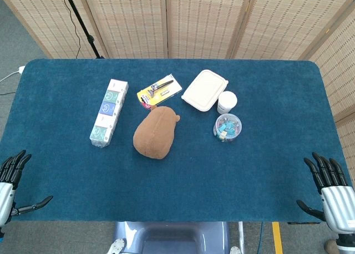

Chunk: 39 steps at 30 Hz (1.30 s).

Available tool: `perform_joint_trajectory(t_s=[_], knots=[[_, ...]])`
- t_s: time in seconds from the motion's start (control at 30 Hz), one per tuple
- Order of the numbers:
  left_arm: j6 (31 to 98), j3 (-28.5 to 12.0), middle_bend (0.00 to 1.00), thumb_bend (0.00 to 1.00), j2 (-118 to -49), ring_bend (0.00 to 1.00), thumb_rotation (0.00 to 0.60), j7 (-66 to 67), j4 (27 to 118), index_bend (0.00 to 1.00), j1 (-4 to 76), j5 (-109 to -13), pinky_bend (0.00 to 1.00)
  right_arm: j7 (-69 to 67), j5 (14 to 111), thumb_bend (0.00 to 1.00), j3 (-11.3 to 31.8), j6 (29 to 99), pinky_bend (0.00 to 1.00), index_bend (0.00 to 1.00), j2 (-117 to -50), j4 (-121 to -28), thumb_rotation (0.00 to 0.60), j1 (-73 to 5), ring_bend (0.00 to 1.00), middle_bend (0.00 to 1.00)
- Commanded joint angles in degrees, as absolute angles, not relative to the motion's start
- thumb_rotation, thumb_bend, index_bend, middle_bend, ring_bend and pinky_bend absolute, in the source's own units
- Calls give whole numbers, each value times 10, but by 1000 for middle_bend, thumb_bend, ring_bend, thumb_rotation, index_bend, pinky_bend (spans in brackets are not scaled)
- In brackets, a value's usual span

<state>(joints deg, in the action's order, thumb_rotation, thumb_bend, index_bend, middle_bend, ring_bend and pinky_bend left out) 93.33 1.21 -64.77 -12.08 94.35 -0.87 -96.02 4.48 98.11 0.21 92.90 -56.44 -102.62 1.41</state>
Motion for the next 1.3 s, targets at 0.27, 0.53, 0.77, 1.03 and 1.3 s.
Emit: perform_joint_trajectory(t_s=[0.27,0.53,0.77,1.03,1.3], knots=[[874,-44,0,0,-649,0,205,44,1044,0,57,-941,0,43,985,0,-2,922,0,0,-564,-1024,600,11,0,0],[789,-86,0,0,-678,0,149,153,1100,0,126,-888,0,34,977,0,-1,916,0,0,-563,-1024,600,9,0,0],[739,-145,0,0,-768,0,48,218,1038,0,207,-839,0,30,969,0,-2,904,0,0,-561,-1023,600,4,0,0],[703,-185,0,0,-890,0,0,187,904,0,302,-833,0,24,956,0,1,892,0,0,-561,-1021,600,-2,0,0],[653,-202,0,0,-1004,0,0,136,773,0,371,-782,0,-9,959,0,-5,878,0,0,-554,-1021,600,-9,0,0]])
